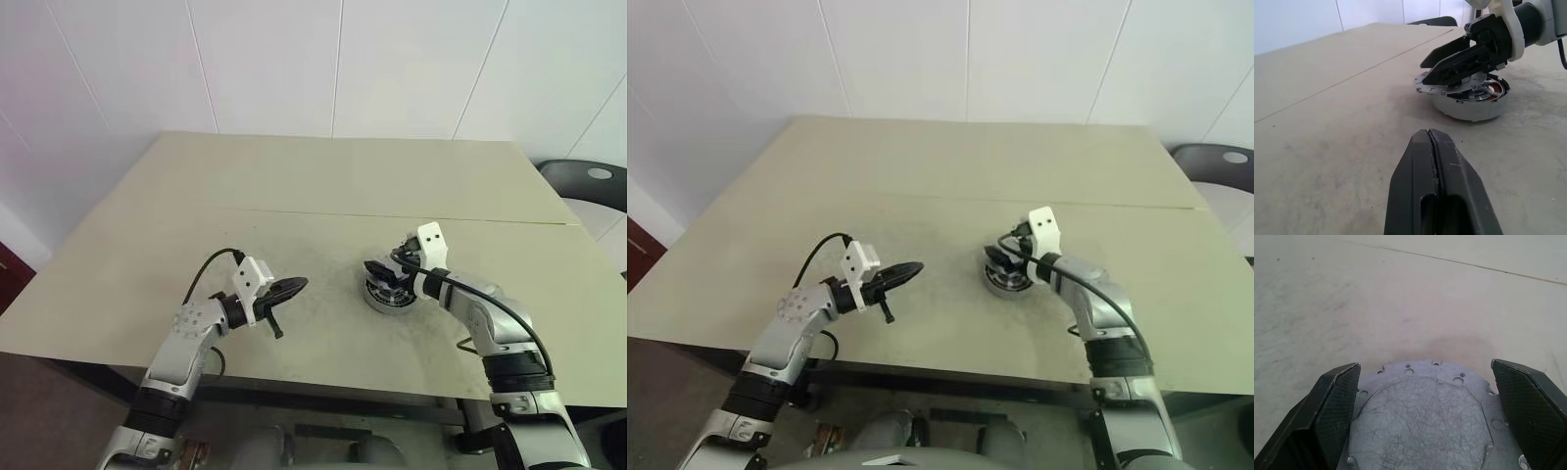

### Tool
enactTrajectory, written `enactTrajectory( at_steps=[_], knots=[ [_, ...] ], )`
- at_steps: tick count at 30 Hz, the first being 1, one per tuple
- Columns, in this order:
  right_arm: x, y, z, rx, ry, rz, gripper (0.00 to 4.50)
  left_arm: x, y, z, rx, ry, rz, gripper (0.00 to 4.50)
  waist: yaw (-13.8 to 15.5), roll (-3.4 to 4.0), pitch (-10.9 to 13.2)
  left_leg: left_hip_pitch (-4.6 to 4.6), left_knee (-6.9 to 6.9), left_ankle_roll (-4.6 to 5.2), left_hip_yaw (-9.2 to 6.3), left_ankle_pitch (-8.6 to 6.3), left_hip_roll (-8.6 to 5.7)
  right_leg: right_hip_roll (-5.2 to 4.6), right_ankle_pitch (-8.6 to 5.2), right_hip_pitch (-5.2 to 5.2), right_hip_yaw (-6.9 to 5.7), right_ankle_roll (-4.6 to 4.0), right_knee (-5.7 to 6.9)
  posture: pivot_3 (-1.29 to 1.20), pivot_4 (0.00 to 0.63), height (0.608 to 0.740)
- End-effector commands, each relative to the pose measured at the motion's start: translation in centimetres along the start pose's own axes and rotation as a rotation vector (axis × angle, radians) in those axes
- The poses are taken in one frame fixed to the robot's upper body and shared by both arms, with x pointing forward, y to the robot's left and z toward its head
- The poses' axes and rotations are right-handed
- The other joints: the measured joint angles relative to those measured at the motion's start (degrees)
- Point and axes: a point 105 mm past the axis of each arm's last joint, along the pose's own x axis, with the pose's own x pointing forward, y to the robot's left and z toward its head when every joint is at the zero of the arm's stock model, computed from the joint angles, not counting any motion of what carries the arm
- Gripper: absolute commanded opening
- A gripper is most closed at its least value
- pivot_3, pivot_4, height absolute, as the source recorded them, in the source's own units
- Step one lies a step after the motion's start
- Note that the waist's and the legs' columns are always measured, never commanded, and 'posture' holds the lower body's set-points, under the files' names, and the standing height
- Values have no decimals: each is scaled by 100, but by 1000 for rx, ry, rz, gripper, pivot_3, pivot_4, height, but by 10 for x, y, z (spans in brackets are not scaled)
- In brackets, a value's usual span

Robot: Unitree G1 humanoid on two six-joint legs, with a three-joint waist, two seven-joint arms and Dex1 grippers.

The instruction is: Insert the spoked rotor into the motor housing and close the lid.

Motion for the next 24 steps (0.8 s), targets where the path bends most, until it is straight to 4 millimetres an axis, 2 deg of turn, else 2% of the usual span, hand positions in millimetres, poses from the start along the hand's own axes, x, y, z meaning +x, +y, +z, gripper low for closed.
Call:
enactTrajectory(
  at_steps=[1,5,9,15,20,24],
  knots=[
    [-7,-4,9,-32,6,30,4475,2,0,10,37,-27,-5,0,1,0,0,0,1,0,0,0,0,0,-1,0,0,-1,-1,0,0,740],
    [-17,16,12,-126,11,198,4475,2,1,8,40,-21,-5,0,-1,0,0,-2,2,0,0,0,0,0,-1,1,0,-2,-2,0,0,740],
    [-16,12,14,-139,12,182,4475,3,1,8,44,-21,-4,0,-24,0,0,0,1,0,0,0,1,0,-1,6,0,-1,3,0,0,740],
    [-12,11,16,-142,-14,161,3197,3,2,8,49,-21,3,0,-13,0,0,-1,2,0,0,0,0,0,-1,-1,0,-1,1,0,0,740],
    [-11,12,21,-143,-43,159,3198,3,3,8,52,-18,6,0,-18,0,0,-1,1,0,0,0,1,0,0,-3,0,-1,3,0,0,740],
    [-14,7,37,-74,-126,157,3198,4,3,8,51,-19,6,0,-17,0,0,-1,1,0,0,0,1,0,3,-3,0,5,3,0,0,740]
  ],
)
